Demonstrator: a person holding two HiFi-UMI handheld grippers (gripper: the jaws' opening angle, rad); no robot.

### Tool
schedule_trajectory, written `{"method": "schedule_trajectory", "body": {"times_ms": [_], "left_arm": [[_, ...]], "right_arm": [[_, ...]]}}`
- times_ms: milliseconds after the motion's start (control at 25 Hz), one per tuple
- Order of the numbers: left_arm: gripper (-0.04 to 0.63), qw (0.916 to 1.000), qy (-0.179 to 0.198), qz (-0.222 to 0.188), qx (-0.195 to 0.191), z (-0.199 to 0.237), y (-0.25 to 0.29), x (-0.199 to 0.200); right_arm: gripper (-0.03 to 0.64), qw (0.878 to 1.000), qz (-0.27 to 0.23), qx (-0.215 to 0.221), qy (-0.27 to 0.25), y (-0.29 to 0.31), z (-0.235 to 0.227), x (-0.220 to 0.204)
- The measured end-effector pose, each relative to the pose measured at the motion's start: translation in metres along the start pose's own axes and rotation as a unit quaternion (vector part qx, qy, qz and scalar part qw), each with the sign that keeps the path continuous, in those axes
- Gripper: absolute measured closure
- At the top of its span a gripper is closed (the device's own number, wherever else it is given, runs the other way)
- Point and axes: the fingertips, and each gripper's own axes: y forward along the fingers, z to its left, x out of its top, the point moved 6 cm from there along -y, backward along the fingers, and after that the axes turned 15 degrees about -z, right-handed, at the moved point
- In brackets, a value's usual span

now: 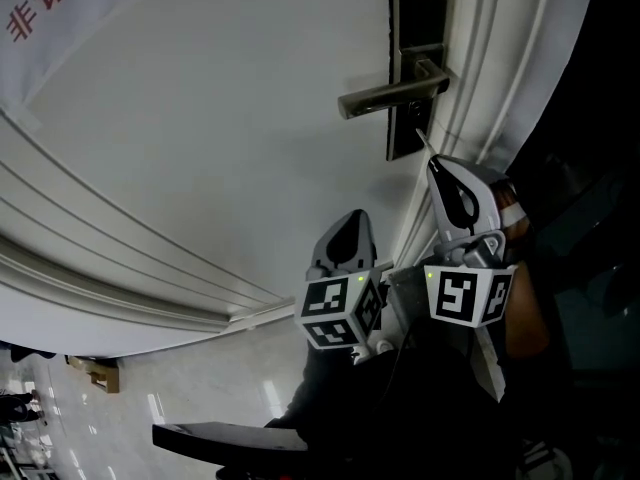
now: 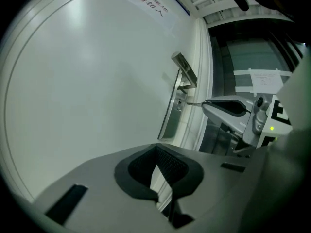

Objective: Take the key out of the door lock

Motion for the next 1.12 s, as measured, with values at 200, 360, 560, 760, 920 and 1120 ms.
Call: {"method": "schedule_trajectory", "body": {"times_ms": [200,360,560,760,920,1120], "left_arm": [[0.595,0.9996,0.018,-0.021,-0.005,-0.006,0.003,0.006],[0.595,0.9984,0.042,-0.038,0.0,-0.009,0.004,0.011],[0.595,0.9969,0.064,-0.045,0.004,-0.013,-0.003,0.01],[0.595,0.9954,0.085,-0.043,0.011,-0.011,-0.005,0.006],[0.597,0.9952,0.088,-0.04,0.009,-0.008,-0.004,0.005],[0.595,0.9959,0.08,-0.04,0.01,-0.007,-0.002,0.006]], "right_arm": [[0.603,0.989,-0.006,-0.019,0.148,-0.004,0.019,0.002],[0.604,0.965,-0.021,-0.041,0.259,-0.008,0.026,0.003],[0.604,0.924,-0.035,-0.051,0.378,-0.017,0.035,0.004],[0.604,0.898,-0.04,-0.033,0.436,-0.023,0.032,-0.001],[0.604,0.9,-0.042,-0.025,0.433,-0.024,0.033,-0.002],[0.604,0.902,-0.043,-0.018,0.429,-0.023,0.034,-0.002]]}}
